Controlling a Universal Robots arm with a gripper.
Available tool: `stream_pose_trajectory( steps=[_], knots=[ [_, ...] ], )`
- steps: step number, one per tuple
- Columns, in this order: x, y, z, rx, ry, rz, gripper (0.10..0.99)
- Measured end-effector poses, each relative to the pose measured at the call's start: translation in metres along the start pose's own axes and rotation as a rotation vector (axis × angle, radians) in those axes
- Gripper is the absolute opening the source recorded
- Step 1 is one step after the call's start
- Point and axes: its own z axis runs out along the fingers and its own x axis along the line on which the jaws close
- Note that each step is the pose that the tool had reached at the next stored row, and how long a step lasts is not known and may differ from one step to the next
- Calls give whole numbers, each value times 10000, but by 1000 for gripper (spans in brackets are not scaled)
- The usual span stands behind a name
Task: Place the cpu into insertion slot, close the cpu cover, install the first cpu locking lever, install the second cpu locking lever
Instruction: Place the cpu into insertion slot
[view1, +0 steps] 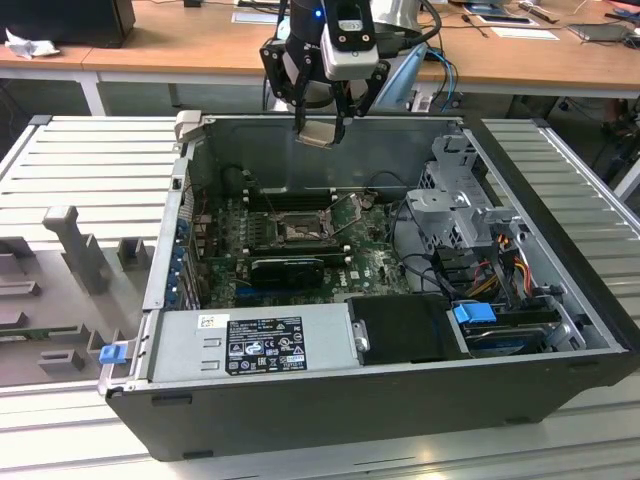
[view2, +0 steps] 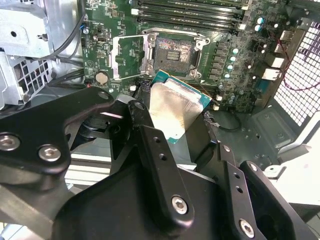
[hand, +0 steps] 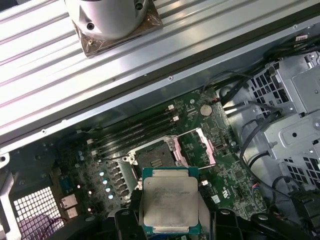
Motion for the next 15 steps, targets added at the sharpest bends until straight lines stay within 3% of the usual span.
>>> stream_pose_trajectory(
  steps=[15],
  knots=[
    [0,0,0,-9,-39,439,525]
  ],
)
